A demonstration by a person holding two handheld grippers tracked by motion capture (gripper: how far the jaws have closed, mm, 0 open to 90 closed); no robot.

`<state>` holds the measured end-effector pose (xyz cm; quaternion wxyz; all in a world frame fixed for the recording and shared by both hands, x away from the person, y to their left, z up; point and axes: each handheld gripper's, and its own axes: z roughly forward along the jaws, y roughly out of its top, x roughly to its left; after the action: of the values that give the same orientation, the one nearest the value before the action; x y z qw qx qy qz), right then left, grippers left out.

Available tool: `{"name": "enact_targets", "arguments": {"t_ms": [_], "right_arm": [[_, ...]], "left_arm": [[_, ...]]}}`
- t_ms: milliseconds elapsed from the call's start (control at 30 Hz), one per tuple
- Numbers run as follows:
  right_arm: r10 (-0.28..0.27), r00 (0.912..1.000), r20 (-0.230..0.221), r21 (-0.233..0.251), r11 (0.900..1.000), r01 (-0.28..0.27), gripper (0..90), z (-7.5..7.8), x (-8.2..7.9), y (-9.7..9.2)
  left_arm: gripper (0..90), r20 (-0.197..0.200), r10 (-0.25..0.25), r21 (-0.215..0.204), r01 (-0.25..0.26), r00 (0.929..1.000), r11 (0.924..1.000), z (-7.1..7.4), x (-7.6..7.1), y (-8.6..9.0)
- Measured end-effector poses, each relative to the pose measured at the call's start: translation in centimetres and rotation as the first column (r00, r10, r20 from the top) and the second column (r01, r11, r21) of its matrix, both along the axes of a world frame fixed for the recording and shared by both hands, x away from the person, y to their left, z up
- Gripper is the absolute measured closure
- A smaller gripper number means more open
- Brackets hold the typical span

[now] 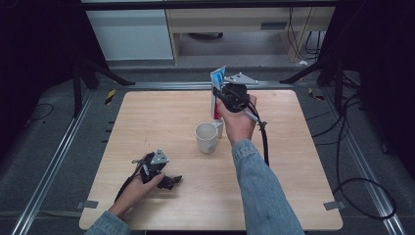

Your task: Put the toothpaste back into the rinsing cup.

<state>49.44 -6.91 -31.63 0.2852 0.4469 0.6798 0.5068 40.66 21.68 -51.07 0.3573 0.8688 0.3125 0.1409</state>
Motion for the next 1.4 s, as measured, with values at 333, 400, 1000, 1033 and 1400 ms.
{"name": "enact_targets", "arguments": {"t_ms": [333, 400, 1000, 1033, 1400], "right_arm": [[-0.002, 0.9999, -0.012, 0.018, 0.9998, 0.002, 73.0, -1.1, 0.3, -0.1], [0.000, 1.0000, -0.008, 0.024, 0.9997, 0.000, 73.0, -1.2, 0.3, 0.0], [0.016, 0.9998, -0.012, 0.040, 0.9991, -0.016, 73.1, -1.3, 0.1, 0.3], [0.016, 0.9998, -0.012, 0.040, 0.9991, -0.016, 73.1, -1.3, 0.1, 0.3], [0.029, 0.9994, -0.018, 0.053, 0.9982, -0.028, 73.1, -1.3, -0.3, 0.3]], "left_arm": [[0.0, 0.000, 0.000, 0.000, 0.000, 1.0000, 1.0000, 0.0, 0.0, 0.0], [0.0, 0.000, 0.000, 0.000, 0.000, 1.0000, 1.0000, 0.0, 0.0, 0.0], [0.0, 0.000, 0.000, 0.000, 0.000, 1.0000, 1.0000, 0.0, 0.0, 0.0], [0.0, 0.000, 0.000, 0.000, 0.000, 1.0000, 1.0000, 0.0, 0.0, 0.0], [0.0, 0.001, 0.001, -0.001, -0.001, 1.0000, 1.0000, 0.0, 0.0, 0.0]]}}
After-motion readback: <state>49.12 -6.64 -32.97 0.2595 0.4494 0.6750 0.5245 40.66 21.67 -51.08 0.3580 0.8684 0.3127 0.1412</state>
